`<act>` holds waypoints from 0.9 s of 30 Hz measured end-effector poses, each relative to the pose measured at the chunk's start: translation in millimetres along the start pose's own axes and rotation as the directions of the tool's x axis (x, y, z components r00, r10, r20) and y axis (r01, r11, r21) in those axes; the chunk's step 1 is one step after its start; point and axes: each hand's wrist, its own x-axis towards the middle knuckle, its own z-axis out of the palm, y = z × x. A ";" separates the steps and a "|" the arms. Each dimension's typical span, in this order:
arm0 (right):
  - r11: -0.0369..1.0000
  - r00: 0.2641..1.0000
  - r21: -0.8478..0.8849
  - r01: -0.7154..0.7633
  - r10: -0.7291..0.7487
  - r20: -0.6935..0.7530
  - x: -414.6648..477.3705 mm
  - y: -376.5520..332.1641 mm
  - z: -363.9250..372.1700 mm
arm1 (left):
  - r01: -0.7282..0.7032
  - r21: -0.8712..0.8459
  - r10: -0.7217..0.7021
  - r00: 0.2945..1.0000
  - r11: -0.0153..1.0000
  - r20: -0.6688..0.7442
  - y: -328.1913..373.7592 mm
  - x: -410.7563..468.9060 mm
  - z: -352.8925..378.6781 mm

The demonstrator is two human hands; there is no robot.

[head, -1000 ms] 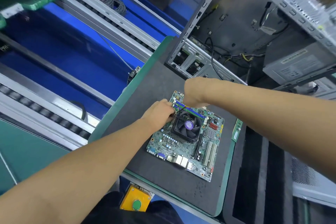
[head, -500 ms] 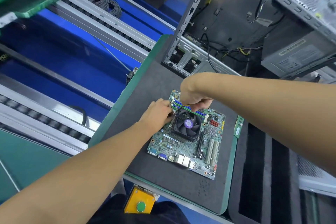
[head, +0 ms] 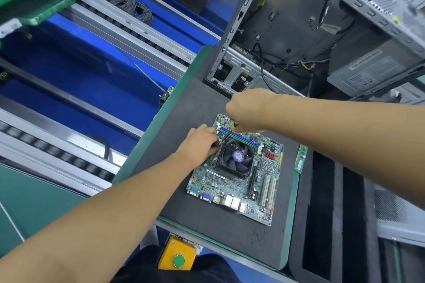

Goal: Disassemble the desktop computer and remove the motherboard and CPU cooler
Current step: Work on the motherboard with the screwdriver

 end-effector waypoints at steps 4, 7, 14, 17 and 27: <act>0.947 0.944 0.235 -0.220 0.146 0.296 6.6 1.6 -5.2 | -0.002 0.023 0.002 1.000 1.000 0.006 1.2 0.2 -0.7; 0.699 0.799 0.515 -0.497 0.136 0.586 14.3 14.1 -0.6 | -0.012 0.037 0.011 1.000 0.999 0.013 1.8 -0.8 -2.4; 0.718 0.839 0.553 -0.422 0.078 0.539 9.3 15.4 7.7 | -0.029 0.009 0.029 0.999 1.000 -0.016 -1.1 -4.1 0.0; 0.999 0.983 0.047 -0.021 0.012 0.181 -1.9 6.8 2.9 | -0.027 -0.005 0.027 1.000 1.000 0.004 -0.5 -3.1 -2.5; 0.948 0.978 -0.273 0.164 -0.192 -0.080 -11.6 0.1 7.3 | -0.004 0.043 0.001 0.998 0.999 0.060 6.1 -1.6 -11.0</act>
